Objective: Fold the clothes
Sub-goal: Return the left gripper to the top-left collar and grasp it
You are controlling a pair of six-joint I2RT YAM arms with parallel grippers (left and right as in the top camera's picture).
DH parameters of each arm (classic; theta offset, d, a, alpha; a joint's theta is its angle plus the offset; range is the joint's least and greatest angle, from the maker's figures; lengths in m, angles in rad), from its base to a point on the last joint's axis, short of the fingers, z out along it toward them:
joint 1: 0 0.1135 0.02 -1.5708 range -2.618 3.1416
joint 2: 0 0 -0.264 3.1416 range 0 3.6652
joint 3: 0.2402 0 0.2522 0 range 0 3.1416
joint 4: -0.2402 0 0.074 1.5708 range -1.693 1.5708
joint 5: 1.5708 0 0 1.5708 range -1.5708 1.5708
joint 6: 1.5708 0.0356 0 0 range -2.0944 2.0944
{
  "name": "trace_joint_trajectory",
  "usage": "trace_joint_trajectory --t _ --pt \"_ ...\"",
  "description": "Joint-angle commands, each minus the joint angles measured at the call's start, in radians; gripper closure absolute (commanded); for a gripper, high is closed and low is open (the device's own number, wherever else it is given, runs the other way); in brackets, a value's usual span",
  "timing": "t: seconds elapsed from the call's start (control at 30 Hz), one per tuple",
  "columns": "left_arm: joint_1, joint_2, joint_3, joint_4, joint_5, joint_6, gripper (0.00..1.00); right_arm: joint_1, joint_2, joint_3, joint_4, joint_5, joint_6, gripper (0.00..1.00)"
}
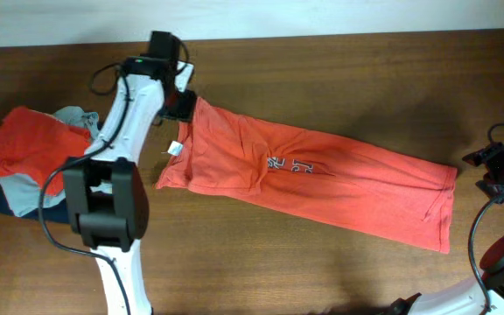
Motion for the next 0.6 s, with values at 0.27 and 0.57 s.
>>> trace_joint_trajectory --t 0.27,0.57 --pt "0.006 0.114 0.018 0.093 0.314 -0.001 0.47 0.048 -0.022 0.003 0.000 0.055 0.002 0.27" --pt "0.019 0.116 0.018 0.090 0.310 -0.002 1.00 0.081 -0.022 0.002 -0.012 0.204 0.001 0.41"
